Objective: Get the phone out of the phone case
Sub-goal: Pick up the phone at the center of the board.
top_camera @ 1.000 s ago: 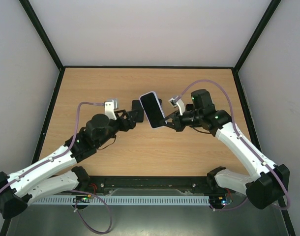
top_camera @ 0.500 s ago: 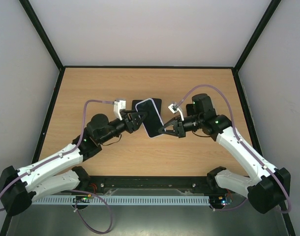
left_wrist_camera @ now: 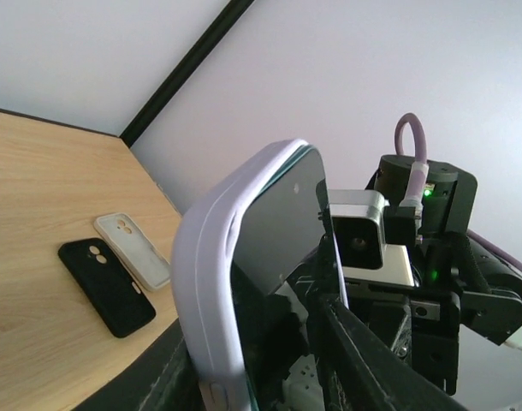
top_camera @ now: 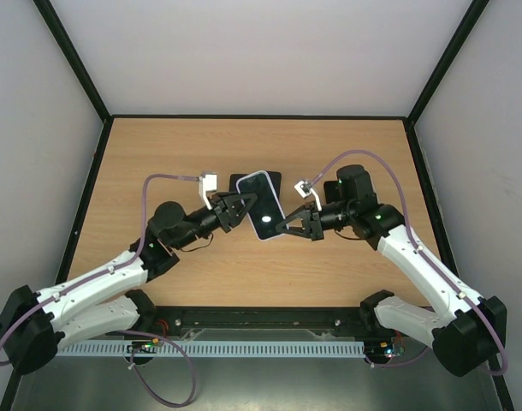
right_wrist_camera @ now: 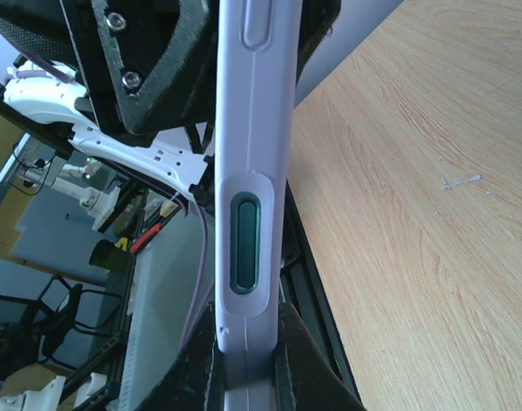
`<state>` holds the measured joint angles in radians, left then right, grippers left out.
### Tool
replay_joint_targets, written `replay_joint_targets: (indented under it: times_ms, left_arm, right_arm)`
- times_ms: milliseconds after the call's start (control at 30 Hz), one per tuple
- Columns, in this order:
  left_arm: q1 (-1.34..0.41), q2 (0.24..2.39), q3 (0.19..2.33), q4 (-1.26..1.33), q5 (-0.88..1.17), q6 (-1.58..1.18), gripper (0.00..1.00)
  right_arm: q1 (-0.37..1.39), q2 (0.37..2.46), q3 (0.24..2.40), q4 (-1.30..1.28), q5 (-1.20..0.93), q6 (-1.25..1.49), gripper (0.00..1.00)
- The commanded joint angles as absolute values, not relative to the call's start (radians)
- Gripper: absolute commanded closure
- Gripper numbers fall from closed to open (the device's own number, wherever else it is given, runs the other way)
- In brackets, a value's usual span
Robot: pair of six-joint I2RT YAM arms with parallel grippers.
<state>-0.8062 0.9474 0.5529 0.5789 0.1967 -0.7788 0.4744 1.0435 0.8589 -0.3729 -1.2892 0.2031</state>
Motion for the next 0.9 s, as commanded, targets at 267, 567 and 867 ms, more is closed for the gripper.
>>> replay_joint_targets:
  times_ms: [267,567,867]
  left_arm:
    - [-0.799,1.006,0.576,0.686,0.296,-0.815,0.82]
    - [-0.77,0.955,0.591,0.625,0.359,-0.794,0.97]
    - [-0.704,0.942,0.595,0.646,0.617,-0.784,0.98]
  right_arm:
    - [0.474,1.022,0.857,-0.287,-1.33,0.213,0.98]
    - [0.474,1.026,0.936,-0.504,-1.265,-0.047,0.68]
    - [0.478,1.001,0.997,-0.875,-1.172,-0.655,0.45]
